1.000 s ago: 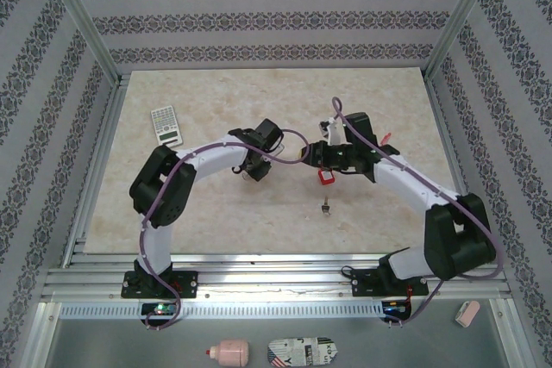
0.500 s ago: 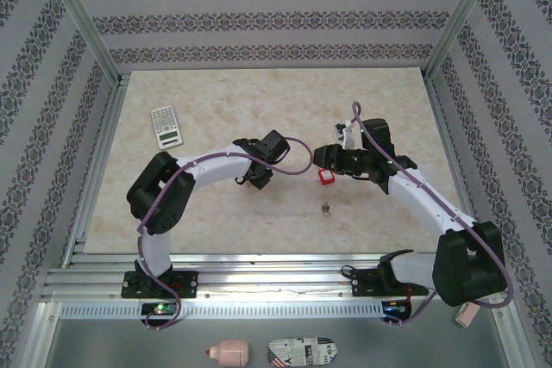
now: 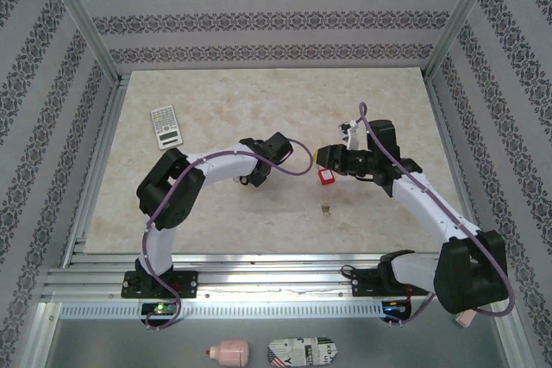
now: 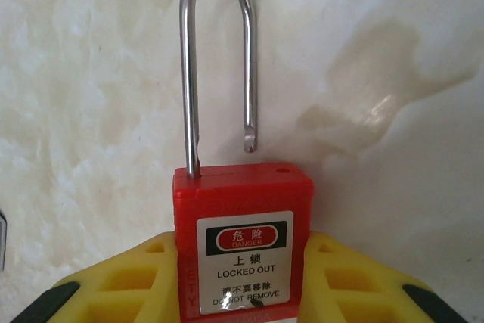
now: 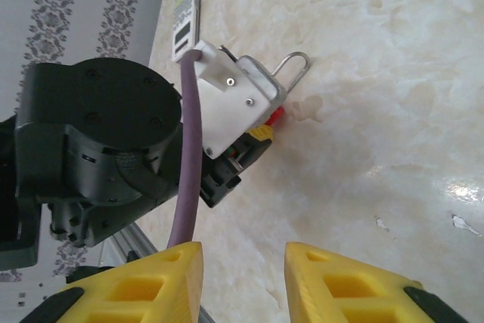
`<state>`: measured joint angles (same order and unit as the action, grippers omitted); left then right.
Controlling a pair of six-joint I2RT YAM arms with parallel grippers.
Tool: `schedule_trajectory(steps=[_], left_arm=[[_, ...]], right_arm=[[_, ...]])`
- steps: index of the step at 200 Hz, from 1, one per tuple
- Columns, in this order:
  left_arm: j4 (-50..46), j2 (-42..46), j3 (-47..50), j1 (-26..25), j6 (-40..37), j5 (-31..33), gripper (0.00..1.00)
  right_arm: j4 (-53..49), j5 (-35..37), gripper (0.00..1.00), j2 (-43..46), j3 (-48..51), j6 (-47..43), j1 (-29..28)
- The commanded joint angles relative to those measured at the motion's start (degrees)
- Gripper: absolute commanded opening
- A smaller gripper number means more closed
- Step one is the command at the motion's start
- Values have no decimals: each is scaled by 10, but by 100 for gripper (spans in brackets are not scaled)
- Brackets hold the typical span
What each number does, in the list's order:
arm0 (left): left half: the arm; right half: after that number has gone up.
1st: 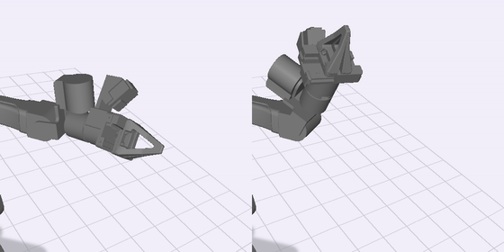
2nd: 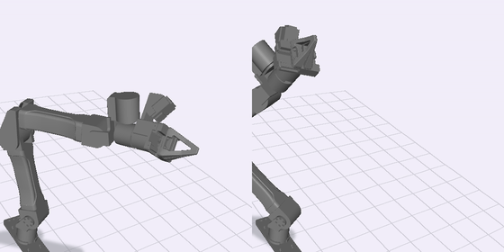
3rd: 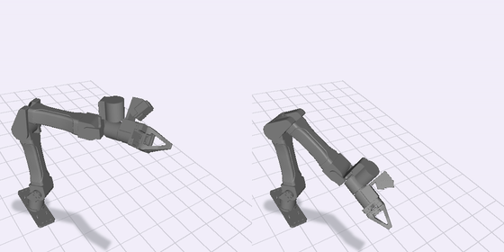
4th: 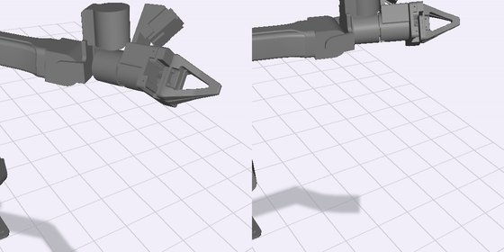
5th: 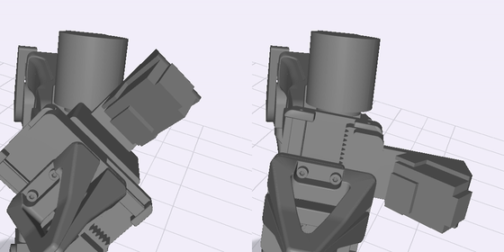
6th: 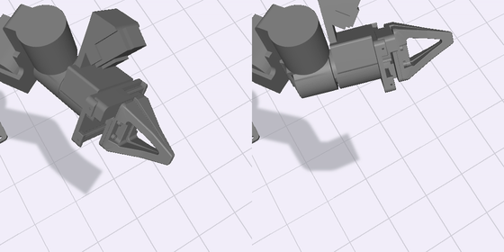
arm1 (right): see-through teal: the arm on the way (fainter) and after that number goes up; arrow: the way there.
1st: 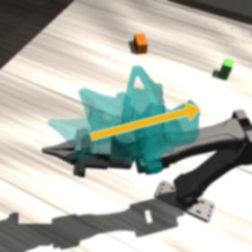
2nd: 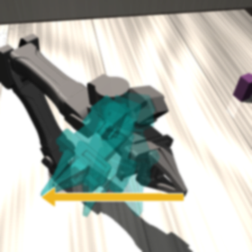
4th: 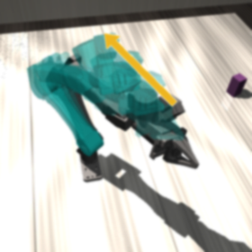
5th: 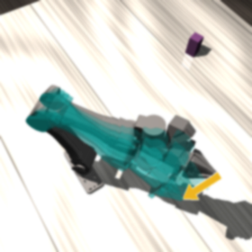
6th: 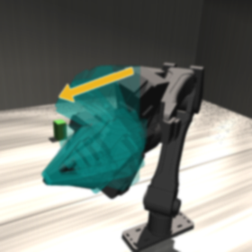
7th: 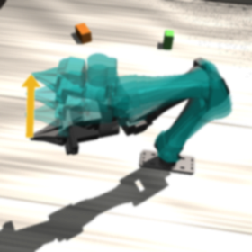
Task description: Unlock with the key
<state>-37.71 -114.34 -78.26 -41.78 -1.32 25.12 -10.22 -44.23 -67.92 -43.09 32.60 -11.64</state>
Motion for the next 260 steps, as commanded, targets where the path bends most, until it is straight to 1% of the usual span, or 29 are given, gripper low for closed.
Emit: schedule_trajectory(steps=[1,39,63,83,115,123,152,186,213,231,254,260], left_arm=[[-32,-11,-13,-17,12,5,0],[-34,-17,-3,-35,37,-33,0],[-43,-21,-1,-59,50,-30,0],[-39,-21,7,-63,65,-56,0],[-16,-25,23,-57,74,-150,0],[-8,-23,28,-49,79,-172,0],[24,-12,45,-11,82,-291,0],[21,-7,46,16,80,-371,0],[4,-6,33,25,72,-394,0],[-12,-8,20,26,70,-391,12],[-6,10,21,35,77,-392,33],[-8,17,19,38,81,-389,37]], right_arm=[[1,-24,35,22,13,-3,15],[5,-43,36,26,24,-2,37],[7,-49,36,33,30,-2,43],[9,-53,36,35,34,0,48],[8,-58,36,38,38,-1,54],[5,-58,36,39,38,-3,55],[-1,-62,36,48,40,-2,63],[-2,-64,36,57,45,8,63],[-5,-61,37,64,51,12,63],[-7,-59,37,68,53,13,63],[-13,-57,37,74,50,16,62],[-18,-54,37,75,49,16,62]])
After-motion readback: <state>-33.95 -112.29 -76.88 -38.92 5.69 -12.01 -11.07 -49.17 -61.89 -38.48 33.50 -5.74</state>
